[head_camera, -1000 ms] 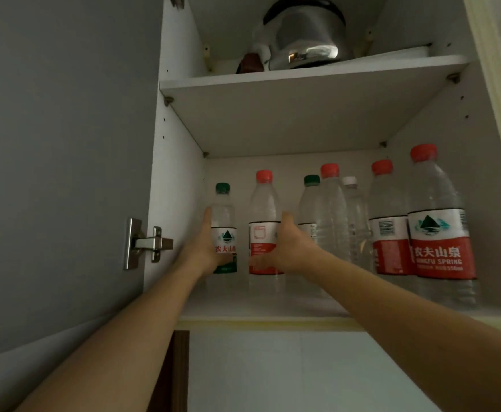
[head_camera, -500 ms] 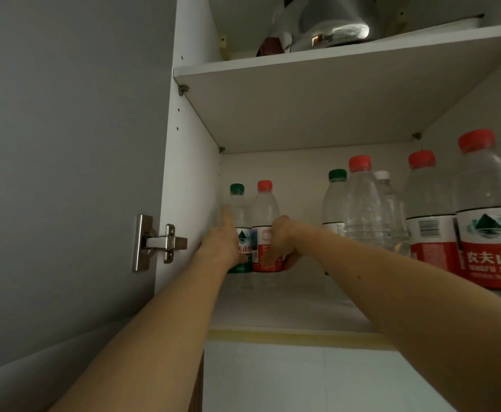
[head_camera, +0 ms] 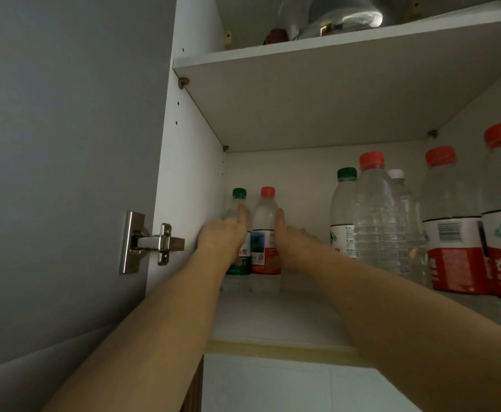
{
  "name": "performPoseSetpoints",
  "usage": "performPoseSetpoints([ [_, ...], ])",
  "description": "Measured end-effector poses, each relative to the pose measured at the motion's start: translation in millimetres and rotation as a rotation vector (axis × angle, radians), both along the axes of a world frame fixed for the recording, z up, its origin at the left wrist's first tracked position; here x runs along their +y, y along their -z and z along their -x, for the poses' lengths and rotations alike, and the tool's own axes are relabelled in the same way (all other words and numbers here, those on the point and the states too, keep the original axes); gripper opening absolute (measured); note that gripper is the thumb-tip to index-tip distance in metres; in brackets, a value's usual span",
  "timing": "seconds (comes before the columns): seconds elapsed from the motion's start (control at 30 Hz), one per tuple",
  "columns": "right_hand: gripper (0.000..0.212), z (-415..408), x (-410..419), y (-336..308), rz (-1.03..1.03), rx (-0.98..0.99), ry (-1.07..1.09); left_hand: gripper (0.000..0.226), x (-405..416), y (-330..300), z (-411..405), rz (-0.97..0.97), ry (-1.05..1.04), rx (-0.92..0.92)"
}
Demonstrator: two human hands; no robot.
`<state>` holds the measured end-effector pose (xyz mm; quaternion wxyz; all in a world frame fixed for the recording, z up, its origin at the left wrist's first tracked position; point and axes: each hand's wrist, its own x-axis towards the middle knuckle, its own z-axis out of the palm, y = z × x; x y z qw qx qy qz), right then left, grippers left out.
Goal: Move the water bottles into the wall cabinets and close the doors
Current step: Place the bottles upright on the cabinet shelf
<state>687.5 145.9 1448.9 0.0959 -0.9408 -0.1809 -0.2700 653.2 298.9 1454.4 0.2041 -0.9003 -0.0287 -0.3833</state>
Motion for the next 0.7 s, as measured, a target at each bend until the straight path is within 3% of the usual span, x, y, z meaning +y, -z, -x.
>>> performPoseSetpoints([
  [0.17,0.119,1,0,2,0.152,-0.284,0.016,0.094,-4,4,5,-0.109,-0.063,-0.139],
  [0.33,0.117,-2,-1,2,0.194,-0.260,0.031,0.079,-8,9,8,-0.105,-0.093,-0.154],
  [0.57,0.118,-6,-2,0,0.193,-0.226,0.014,0.078,-1,8,10,-0.197,-0.159,-0.187],
  [0.7,0.111,12,-2,-3,0.047,-0.160,-0.066,0.071,1,10,16,-0.166,-0.114,-0.192],
])
